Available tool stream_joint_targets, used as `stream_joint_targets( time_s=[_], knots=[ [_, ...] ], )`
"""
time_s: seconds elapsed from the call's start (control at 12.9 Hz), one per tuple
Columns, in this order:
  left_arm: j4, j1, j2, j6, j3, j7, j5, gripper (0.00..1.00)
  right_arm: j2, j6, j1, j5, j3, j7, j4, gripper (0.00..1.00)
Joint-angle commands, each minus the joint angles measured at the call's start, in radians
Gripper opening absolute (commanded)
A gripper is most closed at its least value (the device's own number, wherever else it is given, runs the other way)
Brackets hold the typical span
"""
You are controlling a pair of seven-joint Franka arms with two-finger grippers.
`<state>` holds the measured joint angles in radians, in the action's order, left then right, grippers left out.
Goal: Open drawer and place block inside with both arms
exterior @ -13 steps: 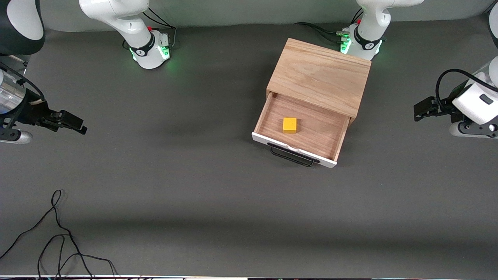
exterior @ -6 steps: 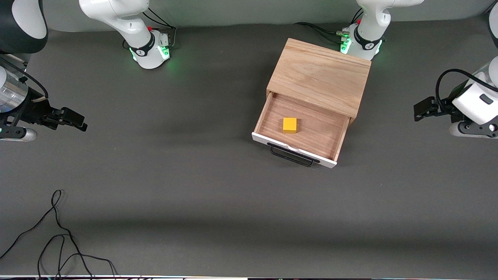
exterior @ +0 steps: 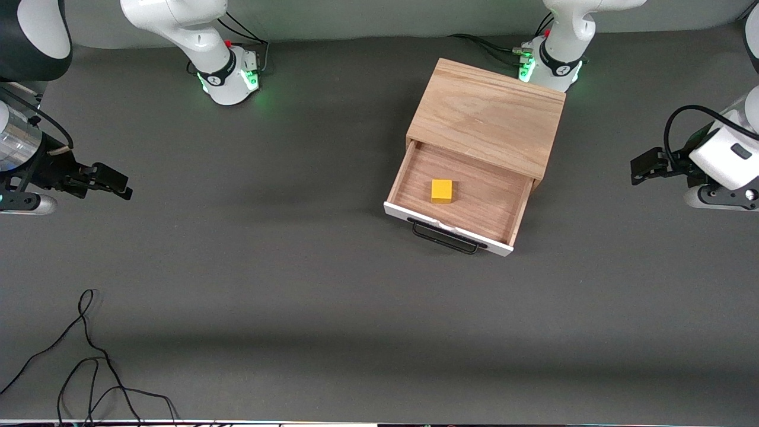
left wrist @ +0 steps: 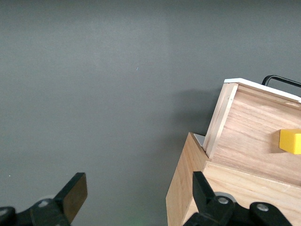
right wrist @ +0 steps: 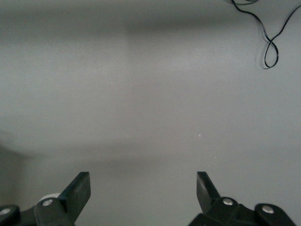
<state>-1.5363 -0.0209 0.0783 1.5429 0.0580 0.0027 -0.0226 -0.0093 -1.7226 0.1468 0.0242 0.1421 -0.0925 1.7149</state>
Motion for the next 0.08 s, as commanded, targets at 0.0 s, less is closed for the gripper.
stream_joint_targets(
  time_s=[0.0],
  knots=[
    [-0.013,-0.004,-0.017,-0.006,-0.001,0.013,-0.013,1.0,-0.011,0.012,0.003,-0.012,0.005,0.025,-0.001,1.0]
  ],
)
